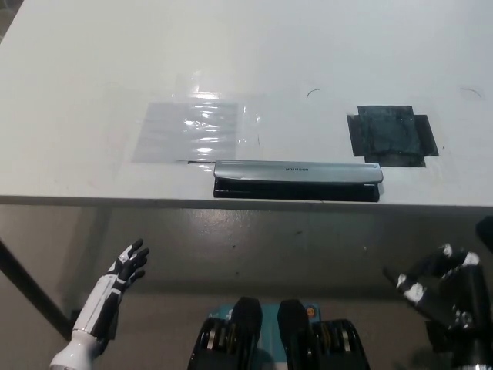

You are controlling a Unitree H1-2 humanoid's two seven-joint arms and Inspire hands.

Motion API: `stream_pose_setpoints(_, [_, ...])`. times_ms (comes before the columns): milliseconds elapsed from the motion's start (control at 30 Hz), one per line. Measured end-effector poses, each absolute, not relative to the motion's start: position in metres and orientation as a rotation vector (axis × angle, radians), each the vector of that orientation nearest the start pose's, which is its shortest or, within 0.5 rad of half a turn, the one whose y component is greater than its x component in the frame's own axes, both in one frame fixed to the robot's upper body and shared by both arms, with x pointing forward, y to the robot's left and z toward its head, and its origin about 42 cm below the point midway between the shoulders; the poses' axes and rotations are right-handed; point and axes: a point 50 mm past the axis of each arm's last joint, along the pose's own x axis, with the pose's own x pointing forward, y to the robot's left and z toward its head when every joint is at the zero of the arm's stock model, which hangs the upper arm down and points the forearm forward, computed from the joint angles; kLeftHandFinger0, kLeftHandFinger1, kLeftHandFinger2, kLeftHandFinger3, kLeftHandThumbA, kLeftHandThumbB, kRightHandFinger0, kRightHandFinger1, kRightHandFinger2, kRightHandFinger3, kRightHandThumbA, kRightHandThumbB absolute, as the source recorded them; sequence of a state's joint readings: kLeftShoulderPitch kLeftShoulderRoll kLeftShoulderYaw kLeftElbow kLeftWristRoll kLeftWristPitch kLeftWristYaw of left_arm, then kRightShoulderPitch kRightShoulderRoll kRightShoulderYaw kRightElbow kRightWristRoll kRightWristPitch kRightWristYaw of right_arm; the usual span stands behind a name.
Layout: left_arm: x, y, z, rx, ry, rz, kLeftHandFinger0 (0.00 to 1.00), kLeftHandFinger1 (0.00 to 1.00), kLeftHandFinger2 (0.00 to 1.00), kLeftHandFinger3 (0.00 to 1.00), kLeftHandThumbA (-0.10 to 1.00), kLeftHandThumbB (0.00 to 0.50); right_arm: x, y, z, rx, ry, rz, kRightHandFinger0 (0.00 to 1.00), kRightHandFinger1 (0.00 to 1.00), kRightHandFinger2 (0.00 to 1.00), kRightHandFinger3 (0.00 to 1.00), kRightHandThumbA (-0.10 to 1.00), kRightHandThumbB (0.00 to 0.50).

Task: The paper pin puncher is placed at the center of the table and close to the robot and the robot uses its right fist to press on the paper pin puncher

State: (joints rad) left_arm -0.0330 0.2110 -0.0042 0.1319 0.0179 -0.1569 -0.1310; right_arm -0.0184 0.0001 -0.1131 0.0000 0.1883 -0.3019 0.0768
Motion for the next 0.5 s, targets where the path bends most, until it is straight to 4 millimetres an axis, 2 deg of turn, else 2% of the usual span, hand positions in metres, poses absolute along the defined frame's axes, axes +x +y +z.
stream_pose_setpoints(33, [0.292, 0.275, 0.085, 0.229, -0.042, -0.145, 1.00, 1.00, 1.00, 1.00, 1.00, 0.190, 0.287, -0.239, 0.131, 0.167, -0.363, -0.054, 0.00, 0.00, 0.00, 0.00, 1.00, 0.181])
stream_pose_setpoints(67, [0.292, 0.273, 0.084, 0.225, -0.043, -0.145, 1.00, 1.00, 1.00, 1.00, 1.00, 0.191, 0.289, -0.238, 0.142, 0.178, -0.386, -0.048, 0.00, 0.00, 0.00, 0.00, 1.00, 0.167])
stream_pose_setpoints(200, [0.291, 0.264, 0.082, 0.207, -0.042, -0.151, 1.00, 1.00, 1.00, 1.00, 1.00, 0.192, 0.309, -0.224, 0.202, 0.233, -0.522, -0.004, 0.00, 0.00, 0.00, 0.00, 1.00, 0.167])
stream_pose_setpoints(233, [0.291, 0.261, 0.082, 0.201, -0.043, -0.154, 1.00, 1.00, 1.00, 1.00, 1.00, 0.220, 0.315, -0.219, 0.218, 0.249, -0.561, 0.011, 0.00, 0.00, 0.00, 0.00, 1.00, 0.171])
stream_pose_setpoints(267, [0.291, 0.259, 0.082, 0.198, -0.044, -0.156, 1.00, 1.00, 1.00, 1.00, 1.00, 0.221, 0.321, -0.213, 0.234, 0.266, -0.595, 0.026, 0.00, 0.00, 0.00, 0.00, 1.00, 0.171])
stream_pose_setpoints(300, [0.291, 0.258, 0.081, 0.194, -0.045, -0.158, 1.00, 1.00, 1.00, 1.00, 1.00, 0.228, 0.328, -0.207, 0.249, 0.281, -0.627, 0.041, 0.00, 0.00, 0.00, 0.00, 1.00, 0.193])
stream_pose_setpoints(333, [0.291, 0.256, 0.081, 0.190, -0.047, -0.160, 1.00, 1.00, 1.00, 1.00, 1.00, 0.239, 0.335, -0.199, 0.268, 0.301, -0.661, 0.064, 0.00, 0.00, 0.00, 0.00, 1.00, 0.185])
stream_pose_setpoints(367, [0.291, 0.255, 0.080, 0.189, -0.048, -0.161, 1.00, 1.00, 1.00, 1.00, 1.00, 0.242, 0.341, -0.193, 0.282, 0.316, -0.686, 0.079, 0.00, 0.00, 0.00, 0.00, 1.00, 0.183])
stream_pose_setpoints(400, [0.291, 0.255, 0.080, 0.188, -0.050, -0.161, 1.00, 1.00, 1.00, 1.00, 1.00, 0.224, 0.347, -0.186, 0.295, 0.332, -0.704, 0.095, 0.00, 0.00, 0.00, 0.00, 1.00, 0.157])
stream_pose_setpoints(500, [0.290, 0.254, 0.080, 0.190, -0.053, -0.164, 1.00, 1.00, 1.00, 1.00, 1.00, 0.224, 0.365, -0.164, 0.334, 0.373, -0.748, 0.147, 0.00, 0.00, 0.00, 0.00, 1.00, 0.163])
